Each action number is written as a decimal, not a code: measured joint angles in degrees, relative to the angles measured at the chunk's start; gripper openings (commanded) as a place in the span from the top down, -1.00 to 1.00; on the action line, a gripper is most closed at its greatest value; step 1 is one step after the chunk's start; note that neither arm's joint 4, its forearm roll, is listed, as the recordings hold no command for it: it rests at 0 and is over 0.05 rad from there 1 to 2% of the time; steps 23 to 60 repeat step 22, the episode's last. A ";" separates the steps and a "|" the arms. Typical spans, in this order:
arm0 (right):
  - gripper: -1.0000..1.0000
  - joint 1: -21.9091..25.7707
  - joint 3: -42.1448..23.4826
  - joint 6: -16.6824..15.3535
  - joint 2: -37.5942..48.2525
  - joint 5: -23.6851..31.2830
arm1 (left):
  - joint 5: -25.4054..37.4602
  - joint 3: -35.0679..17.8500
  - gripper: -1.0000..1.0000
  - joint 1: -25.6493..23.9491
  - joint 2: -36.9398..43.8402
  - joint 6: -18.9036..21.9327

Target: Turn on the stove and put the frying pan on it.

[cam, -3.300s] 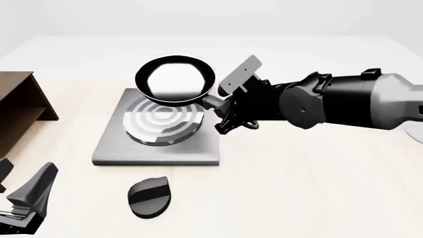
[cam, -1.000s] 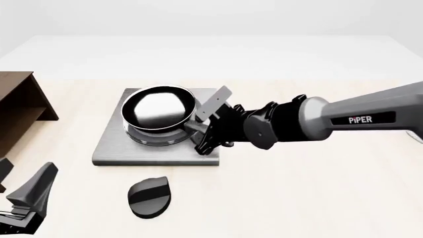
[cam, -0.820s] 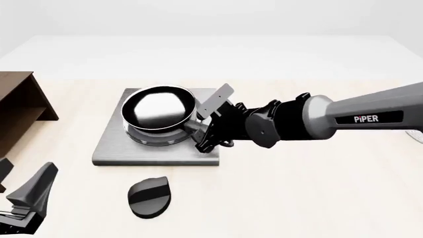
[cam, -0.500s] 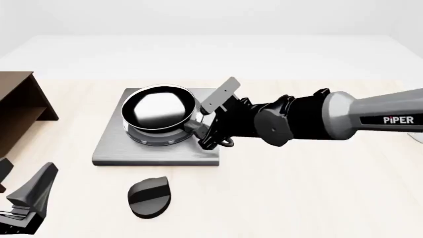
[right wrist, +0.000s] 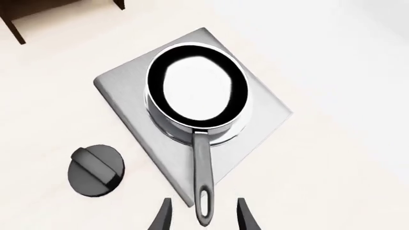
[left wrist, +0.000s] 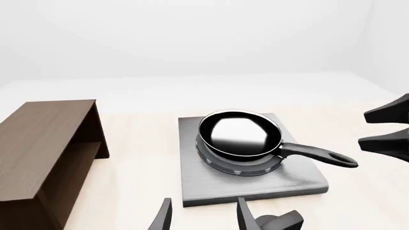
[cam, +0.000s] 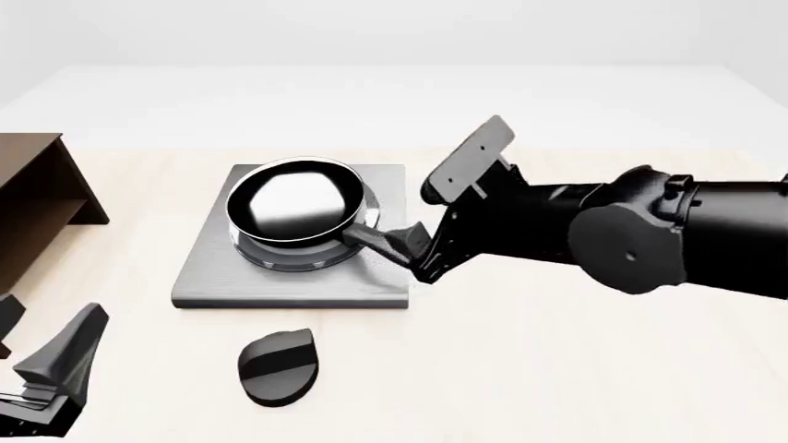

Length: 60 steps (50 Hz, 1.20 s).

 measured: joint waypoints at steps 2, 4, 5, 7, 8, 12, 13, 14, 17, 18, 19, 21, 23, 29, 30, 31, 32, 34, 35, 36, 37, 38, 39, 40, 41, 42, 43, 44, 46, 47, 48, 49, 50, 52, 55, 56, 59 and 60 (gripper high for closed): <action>-1.00 0.02 0.72 -0.06 -1.80 0.61 | 0.01 0.00 -1.00 -0.01 0.00 0.04; -1.00 0.02 1.42 -0.12 -3.61 1.26 | 0.01 0.00 -1.00 -0.01 0.00 0.08; -1.00 -0.01 1.77 -0.14 -4.52 1.57 | 0.00 0.00 -1.00 -0.01 0.00 0.10; -1.00 -0.13 2.49 -0.14 -6.28 2.13 | 0.00 0.00 -1.00 0.00 0.00 0.13; -1.00 -0.22 2.86 -0.11 -7.13 2.36 | 0.00 0.00 -1.00 0.00 0.00 0.16; -1.00 -0.91 4.45 0.38 -10.35 2.99 | 0.02 0.00 -1.00 -0.01 0.00 0.29; -1.00 -1.17 4.97 0.55 -11.13 3.03 | 0.03 0.00 -1.00 -0.01 0.00 0.33; -1.00 -1.41 5.46 0.71 -11.84 3.07 | 0.03 0.00 -1.00 -0.01 0.00 0.36; -1.00 -2.34 7.15 1.15 -14.42 3.01 | 0.05 0.00 -1.00 -0.02 0.00 0.44; -1.00 -2.71 7.73 1.28 -15.35 3.01 | 0.06 0.00 -1.00 -0.02 0.00 0.47; -1.00 -3.07 8.32 1.43 -16.33 3.03 | 0.07 0.00 -1.00 -0.02 0.00 0.50; -1.00 -3.72 9.43 1.67 -18.20 3.06 | 0.08 0.00 -1.00 -0.02 0.00 0.56; -1.00 -4.01 9.97 1.77 -19.16 3.07 | 0.09 0.00 -1.00 -0.02 0.00 0.58; -1.00 -4.01 9.97 1.77 -19.16 3.07 | 0.09 0.00 -1.00 -0.02 0.00 0.58; -1.00 -4.01 9.97 1.77 -19.16 3.07 | 0.09 0.00 -1.00 -0.02 0.00 0.58; -1.00 -4.01 9.97 1.77 -19.16 3.07 | 0.09 0.00 -1.00 -0.02 0.00 0.58; -1.00 -4.01 9.97 1.77 -19.16 3.07 | 0.09 0.00 -1.00 -0.02 0.00 0.58; -1.00 -4.01 9.97 1.77 -19.16 3.07 | 0.09 0.00 -1.00 -0.02 0.00 0.58; -1.00 -4.01 9.97 1.77 -19.16 3.07 | 0.09 0.00 -1.00 -0.02 0.00 0.58; -1.00 -4.01 9.97 1.77 -19.16 3.07 | 0.09 0.00 -1.00 -0.02 0.00 0.58; -1.00 -4.01 9.97 1.77 -19.16 3.07 | 0.09 0.00 -1.00 -0.02 0.00 0.58; -1.00 -4.01 9.97 1.77 -19.16 3.07 | 0.09 0.00 -1.00 -0.02 0.00 0.58; -1.00 -4.01 9.97 1.77 -19.16 3.07 | 0.09 0.00 -1.00 -0.02 0.00 0.58; -1.00 -4.01 9.97 1.77 -19.16 3.07 | 0.09 0.00 -1.00 -0.02 0.00 0.58; -1.00 -4.01 9.97 1.77 -19.16 3.07 | 0.09 0.00 -1.00 -0.02 0.00 0.58; -1.00 -4.01 9.97 1.77 -19.16 3.07 | 0.09 0.00 -1.00 -0.02 0.00 0.58; -1.00 -4.01 9.97 1.77 -19.16 3.07 | 0.09 0.00 -1.00 -0.02 0.00 0.58; -1.00 -4.01 9.97 1.77 -19.16 3.07 | 0.09 0.00 -1.00 -0.02 0.00 0.58; -1.00 -4.01 9.97 1.77 -19.16 3.07 | 0.09 0.00 -1.00 -0.02 0.00 0.58; -1.00 -4.01 9.97 1.77 -19.16 3.07 | 0.09 0.00 -1.00 -0.02 0.00 0.58; -1.00 -4.01 9.97 1.77 -19.16 3.07 | 0.09 0.00 -1.00 -0.02 0.00 0.58; -1.00 -4.01 9.97 1.77 -19.16 3.07 | 0.09 0.00 -1.00 -0.02 0.00 0.58; -1.00 -4.01 9.97 1.77 -19.16 3.07 | 0.09 0.00 -1.00 -0.02 0.00 0.58; -1.00 -4.01 9.97 1.77 -19.16 3.07 | 0.09 0.00 -1.00 -0.02 0.00 0.58; -1.00 -4.01 9.97 1.77 -19.16 3.07 | 0.09 0.00 -1.00 -0.02 0.00 0.58; -1.00 -4.01 9.97 1.77 -19.16 3.07 | 0.09 0.00 -1.00 -0.02 0.00 0.58; -1.00 -4.01 9.97 1.77 -19.16 3.07 | 0.09 0.00 -1.00 -0.02 0.00 0.58; -1.00 -4.01 9.97 1.77 -19.16 3.07 | 0.09 0.00 -1.00 -0.02 0.00 0.58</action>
